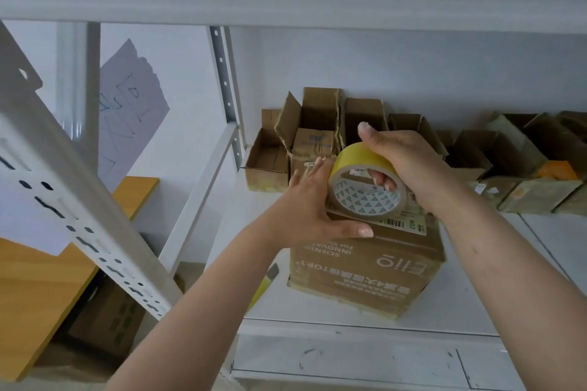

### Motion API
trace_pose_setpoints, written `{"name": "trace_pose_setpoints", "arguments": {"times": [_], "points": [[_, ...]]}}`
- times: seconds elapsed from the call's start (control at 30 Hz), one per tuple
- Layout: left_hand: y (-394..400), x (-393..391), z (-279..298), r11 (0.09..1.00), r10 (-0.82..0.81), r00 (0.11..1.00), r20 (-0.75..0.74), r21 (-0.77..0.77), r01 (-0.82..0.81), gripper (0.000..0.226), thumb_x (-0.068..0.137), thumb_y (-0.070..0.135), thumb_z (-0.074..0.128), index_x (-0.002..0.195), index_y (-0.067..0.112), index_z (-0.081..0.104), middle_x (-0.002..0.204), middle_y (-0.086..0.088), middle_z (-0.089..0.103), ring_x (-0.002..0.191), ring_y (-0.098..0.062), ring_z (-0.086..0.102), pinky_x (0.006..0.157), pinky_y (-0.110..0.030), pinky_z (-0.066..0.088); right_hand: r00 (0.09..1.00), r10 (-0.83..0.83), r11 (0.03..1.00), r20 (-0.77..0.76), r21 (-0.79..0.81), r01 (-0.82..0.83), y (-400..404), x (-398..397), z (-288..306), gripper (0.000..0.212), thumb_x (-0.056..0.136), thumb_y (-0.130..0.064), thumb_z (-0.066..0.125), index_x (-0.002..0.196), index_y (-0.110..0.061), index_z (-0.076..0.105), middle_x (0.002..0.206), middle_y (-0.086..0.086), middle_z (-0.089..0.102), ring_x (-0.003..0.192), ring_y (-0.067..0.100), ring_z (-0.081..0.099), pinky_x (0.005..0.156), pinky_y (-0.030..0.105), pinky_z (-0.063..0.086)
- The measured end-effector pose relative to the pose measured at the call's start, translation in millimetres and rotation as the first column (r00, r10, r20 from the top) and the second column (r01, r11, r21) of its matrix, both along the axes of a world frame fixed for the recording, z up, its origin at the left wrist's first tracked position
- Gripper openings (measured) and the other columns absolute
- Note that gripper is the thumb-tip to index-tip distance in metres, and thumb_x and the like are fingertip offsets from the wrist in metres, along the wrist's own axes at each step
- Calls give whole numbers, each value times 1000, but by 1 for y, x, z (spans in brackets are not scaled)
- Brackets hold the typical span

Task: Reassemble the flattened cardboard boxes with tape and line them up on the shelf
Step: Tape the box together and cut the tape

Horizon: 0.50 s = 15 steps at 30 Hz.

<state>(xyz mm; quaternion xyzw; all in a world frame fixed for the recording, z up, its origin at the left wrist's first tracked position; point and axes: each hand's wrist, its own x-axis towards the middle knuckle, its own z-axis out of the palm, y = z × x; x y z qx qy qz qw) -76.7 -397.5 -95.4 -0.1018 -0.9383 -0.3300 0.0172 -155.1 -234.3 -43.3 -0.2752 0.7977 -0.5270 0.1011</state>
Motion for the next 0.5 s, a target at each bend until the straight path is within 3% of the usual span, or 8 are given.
{"name": "trace_pose_setpoints", "arguments": {"times": [0.13,0.2,0.27,0.33,0.4,0.5], "points": [[2,-5,-10,993,46,999,6,-106,-45,118,63,77,64,156,27,12,164,6,8,150,-10,-8,123,-46,7,946,223,951,236,-267,-157,23,-9,-24,63,69,-78,60,55,-17,63,56,7,57,59,23,57,75,34,52],[1,-5,-14,989,56,998,-10,-134,-57,120,61,79,62,156,29,10,164,8,6,150,-7,-9,123,-44,10,919,298,922,257,-326,-208,29,-10,-33,60,71,-72,64,56,-14,65,58,9,59,66,24,62,81,35,54],[2,-3,-13,984,50,999,-9,-169,-51,119,61,82,57,156,29,9,164,8,6,150,-6,-9,123,-44,12,918,278,927,282,-329,-179,28,-9,-30,47,77,-63,63,58,-20,69,57,4,62,64,21,66,88,48,53],[3,-3,-12,967,38,999,8,-252,-34,121,59,89,44,157,29,5,165,7,-1,149,-8,-13,123,-44,10,951,198,962,238,-233,-142,28,-9,-19,45,72,-65,65,66,-22,75,62,5,67,67,23,70,83,46,55],[3,-1,-11,945,43,999,28,-325,-32,125,56,92,33,157,26,0,165,5,-8,149,-10,-16,124,-42,4,987,109,992,115,-78,-100,34,-8,-6,64,64,-74,67,81,-12,73,65,10,68,60,25,68,69,34,57],[3,0,-12,918,61,998,35,-393,-42,126,59,93,28,157,22,-7,164,2,-12,149,-11,-16,122,-40,0,999,27,984,-36,175,-20,60,-14,16,70,60,-76,63,73,-8,68,41,1,51,35,11,51,57,24,46]]}}
